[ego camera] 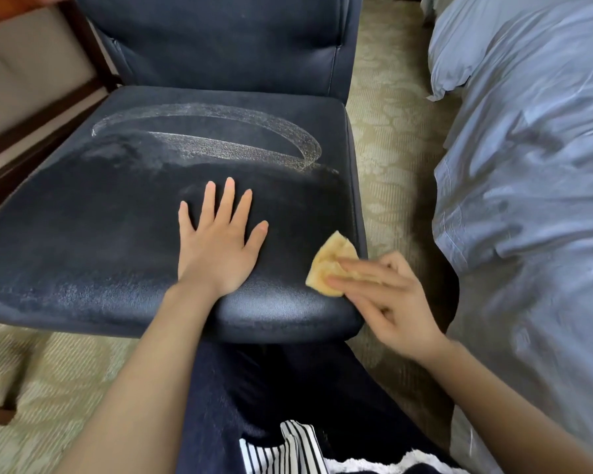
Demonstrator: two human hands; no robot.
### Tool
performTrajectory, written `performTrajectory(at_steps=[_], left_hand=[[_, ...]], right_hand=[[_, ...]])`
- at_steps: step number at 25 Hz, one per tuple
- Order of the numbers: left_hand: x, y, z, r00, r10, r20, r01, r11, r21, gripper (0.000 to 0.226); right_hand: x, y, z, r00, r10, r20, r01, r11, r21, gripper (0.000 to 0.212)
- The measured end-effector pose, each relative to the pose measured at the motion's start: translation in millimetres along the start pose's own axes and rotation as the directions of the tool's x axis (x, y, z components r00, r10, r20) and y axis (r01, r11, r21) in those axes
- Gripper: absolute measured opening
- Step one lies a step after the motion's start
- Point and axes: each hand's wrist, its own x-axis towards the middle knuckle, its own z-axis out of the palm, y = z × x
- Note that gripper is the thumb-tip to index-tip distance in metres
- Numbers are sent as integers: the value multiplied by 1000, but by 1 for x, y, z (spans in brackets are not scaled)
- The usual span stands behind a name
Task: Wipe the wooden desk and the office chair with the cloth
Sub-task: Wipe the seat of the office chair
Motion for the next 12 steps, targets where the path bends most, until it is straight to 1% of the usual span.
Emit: performTrajectory(at_steps=[3,5,7,9,12], left_hand=[[-1,-5,-1,1000,9,1,-9,1000,10,66],[-2,-8,-1,1000,19,9,-20,1000,14,66],[-3,-10,-1,999,30,10,-30,1000,9,67],[-3,-12,-2,999,40,6,-40,999,20,68],[-3,-13,-1,999,54,-6,-53,998,33,68]], right_hand=[[-29,-5,5,988,-152,23,153,987,-48,33],[-28,-3,2,959,-272,85,279,957,-81,37],[-11,2,-4,920,-358,157,374,924,-85,35],[18,11,-10,901,-376,217,398,915,-67,30],[68,28,-13,919,-283,276,308,950,-53,24]])
